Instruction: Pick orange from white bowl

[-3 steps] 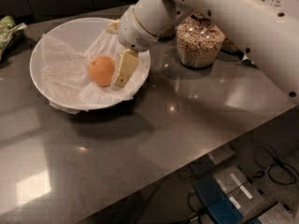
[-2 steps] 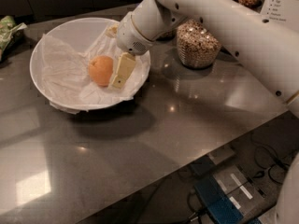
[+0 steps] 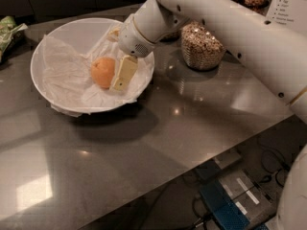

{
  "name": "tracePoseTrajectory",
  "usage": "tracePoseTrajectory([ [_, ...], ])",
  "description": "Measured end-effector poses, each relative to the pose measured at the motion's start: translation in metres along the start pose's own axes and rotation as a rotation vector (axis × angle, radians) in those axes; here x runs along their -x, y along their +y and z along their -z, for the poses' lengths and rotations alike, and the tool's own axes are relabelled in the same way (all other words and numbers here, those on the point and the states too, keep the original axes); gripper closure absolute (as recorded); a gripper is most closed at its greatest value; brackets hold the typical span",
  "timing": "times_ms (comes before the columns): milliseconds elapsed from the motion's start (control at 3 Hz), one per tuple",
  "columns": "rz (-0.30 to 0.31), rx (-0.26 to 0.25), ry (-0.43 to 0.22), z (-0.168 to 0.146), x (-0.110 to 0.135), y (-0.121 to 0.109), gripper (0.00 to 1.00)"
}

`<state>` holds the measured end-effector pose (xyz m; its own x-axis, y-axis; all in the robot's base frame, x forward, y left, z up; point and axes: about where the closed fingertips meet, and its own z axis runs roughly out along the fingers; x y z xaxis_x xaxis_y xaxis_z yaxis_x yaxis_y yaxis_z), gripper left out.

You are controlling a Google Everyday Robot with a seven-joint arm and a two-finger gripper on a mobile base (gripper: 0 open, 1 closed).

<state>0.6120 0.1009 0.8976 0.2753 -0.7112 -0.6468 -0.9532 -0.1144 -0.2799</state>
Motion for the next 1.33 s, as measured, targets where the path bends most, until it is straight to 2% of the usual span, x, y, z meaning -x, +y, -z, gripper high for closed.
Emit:
tracePoseTrajectory([
  [667,0.014,0.001,0.014,-0.012,-0.003,-0.005,0.12],
  [1000,0.022,0.004,0.037,-0.02,-0.005,-0.008,0.18],
  [1333,0.024,0.009,0.074,-0.027,-0.01,-0.008,0.18],
])
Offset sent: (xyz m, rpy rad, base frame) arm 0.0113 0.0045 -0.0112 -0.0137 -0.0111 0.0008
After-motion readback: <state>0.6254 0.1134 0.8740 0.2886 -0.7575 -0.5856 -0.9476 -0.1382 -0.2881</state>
